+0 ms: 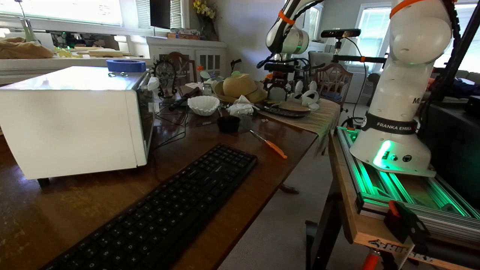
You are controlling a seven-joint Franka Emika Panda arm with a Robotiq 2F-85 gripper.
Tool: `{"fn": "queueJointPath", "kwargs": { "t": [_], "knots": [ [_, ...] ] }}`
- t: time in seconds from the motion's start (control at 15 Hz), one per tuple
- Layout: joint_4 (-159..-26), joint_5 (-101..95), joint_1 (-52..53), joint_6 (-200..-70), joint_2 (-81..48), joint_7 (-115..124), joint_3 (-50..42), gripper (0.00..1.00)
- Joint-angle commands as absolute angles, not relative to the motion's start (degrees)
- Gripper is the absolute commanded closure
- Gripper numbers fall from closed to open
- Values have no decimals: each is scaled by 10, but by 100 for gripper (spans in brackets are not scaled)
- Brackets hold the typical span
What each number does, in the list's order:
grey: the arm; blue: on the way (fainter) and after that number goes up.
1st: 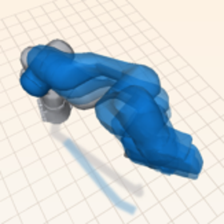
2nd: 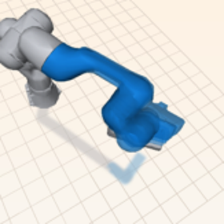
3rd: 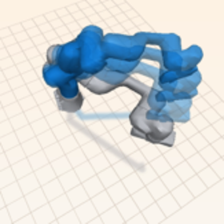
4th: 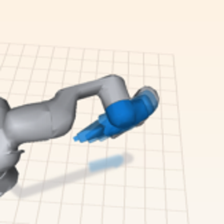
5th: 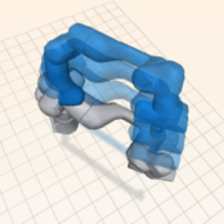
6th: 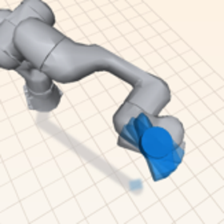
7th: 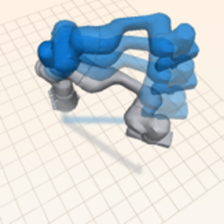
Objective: Use the silver spoon to remove some contents from the black tray and place them in the black bowl.
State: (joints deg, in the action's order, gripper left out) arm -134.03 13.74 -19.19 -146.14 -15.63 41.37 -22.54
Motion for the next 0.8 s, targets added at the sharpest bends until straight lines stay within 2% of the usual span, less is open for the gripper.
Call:
{"fn": "queueJointPath", "kwargs": {
  "t": [0.0, 0.73],
  "knots": [
    [-1314, 140, -188, -1465, -184, 427, -230, 0],
    [-1287, 157, -186, -1457, -213, 487, -231, 0]
  ]
}}
